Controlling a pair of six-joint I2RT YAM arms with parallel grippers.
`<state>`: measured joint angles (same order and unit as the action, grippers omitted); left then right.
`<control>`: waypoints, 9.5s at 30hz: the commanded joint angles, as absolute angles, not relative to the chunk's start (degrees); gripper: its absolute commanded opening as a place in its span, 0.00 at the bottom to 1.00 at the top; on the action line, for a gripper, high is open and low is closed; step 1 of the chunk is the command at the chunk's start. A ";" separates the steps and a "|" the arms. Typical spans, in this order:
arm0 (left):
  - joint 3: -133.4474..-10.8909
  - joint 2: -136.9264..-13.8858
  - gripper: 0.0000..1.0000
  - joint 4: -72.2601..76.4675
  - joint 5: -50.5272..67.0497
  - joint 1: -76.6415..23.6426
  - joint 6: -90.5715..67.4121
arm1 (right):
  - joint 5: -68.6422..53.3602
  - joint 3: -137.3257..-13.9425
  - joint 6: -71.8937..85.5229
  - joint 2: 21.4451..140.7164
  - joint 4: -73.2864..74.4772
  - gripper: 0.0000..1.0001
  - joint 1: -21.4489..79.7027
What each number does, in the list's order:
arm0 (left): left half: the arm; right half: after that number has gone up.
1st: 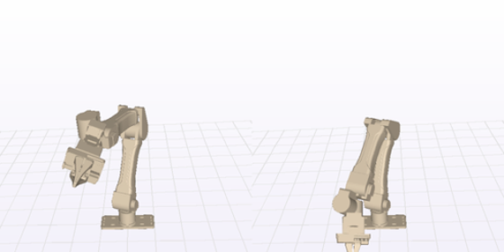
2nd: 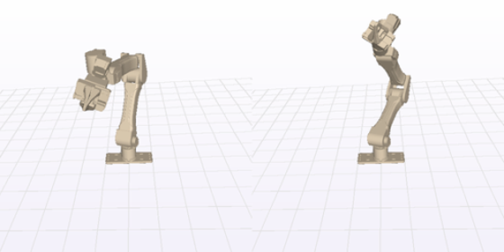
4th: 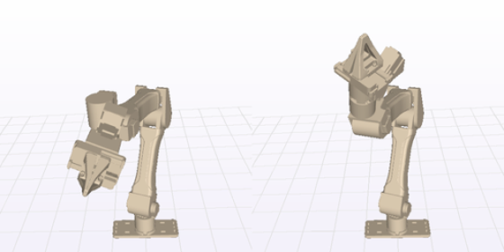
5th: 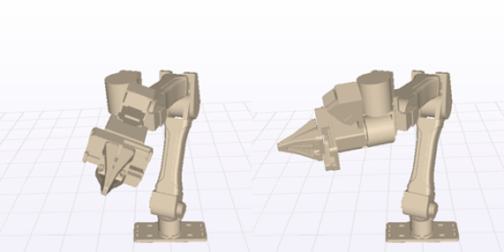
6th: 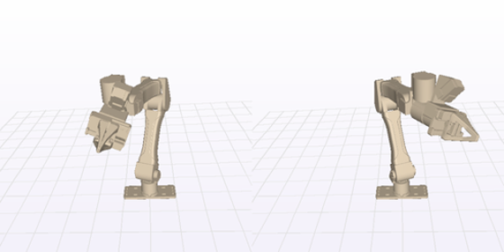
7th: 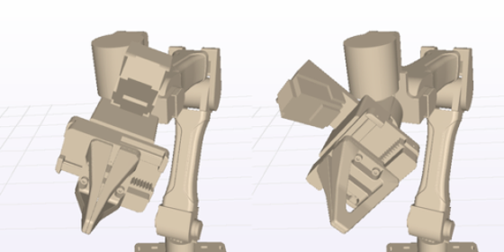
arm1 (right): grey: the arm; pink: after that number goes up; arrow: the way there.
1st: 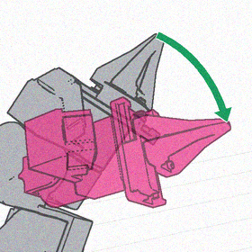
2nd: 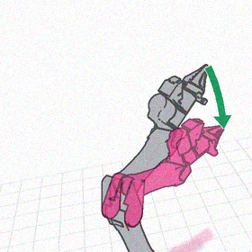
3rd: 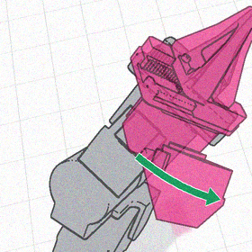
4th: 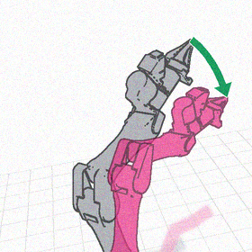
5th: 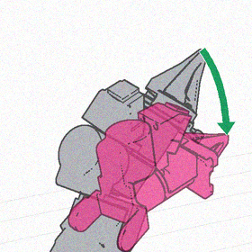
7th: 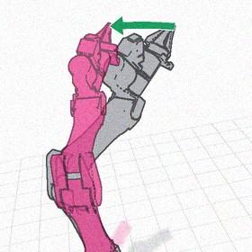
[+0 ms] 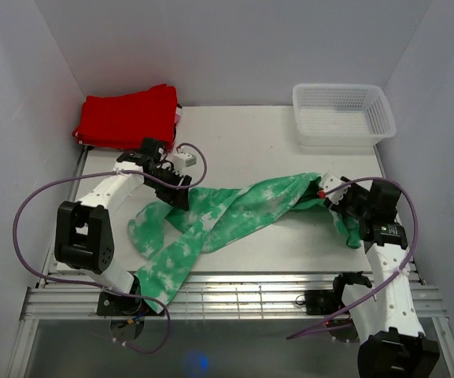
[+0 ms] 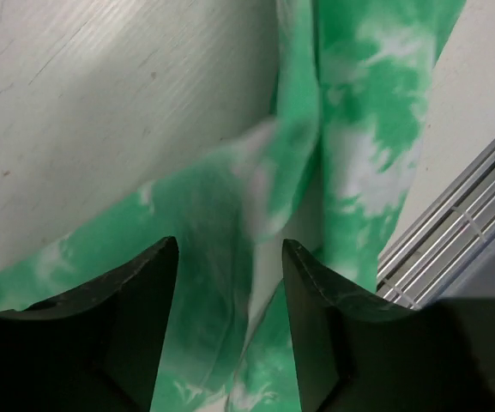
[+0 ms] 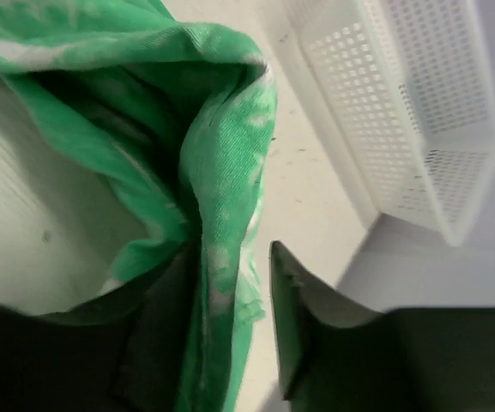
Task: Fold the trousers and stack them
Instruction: Move the trousers to the center of the board, then flatten the trousers out
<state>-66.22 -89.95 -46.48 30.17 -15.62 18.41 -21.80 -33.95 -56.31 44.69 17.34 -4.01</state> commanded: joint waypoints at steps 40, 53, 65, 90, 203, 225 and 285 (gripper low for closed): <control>-82.17 -85.44 0.98 -69.76 34.00 3.09 43.40 | -20.51 -71.37 -66.80 85.86 47.90 0.08 -21.97; -61.35 -72.94 0.98 -72.35 17.59 -36.81 36.31 | -5.36 -70.05 -61.70 91.93 41.75 0.08 -26.98; -48.62 -79.71 0.98 -61.36 6.16 -51.06 24.88 | -8.44 -69.61 -61.00 89.12 43.94 0.08 -27.51; -76.80 -69.35 0.00 -58.28 14.76 -35.28 20.30 | -12.04 -68.82 -65.47 86.49 45.97 0.08 -27.42; -81.31 -87.90 0.79 -69.03 36.92 37.47 56.80 | -22.93 -77.07 -92.03 76.36 75.15 0.98 -29.53; -85.52 -106.61 0.80 -55.46 32.52 26.37 46.76 | -22.50 -56.79 -100.80 68.31 75.06 0.97 -25.49; -107.13 -109.94 0.00 -71.28 32.26 33.49 41.76 | -22.42 -56.25 -80.42 66.53 32.70 0.08 -31.37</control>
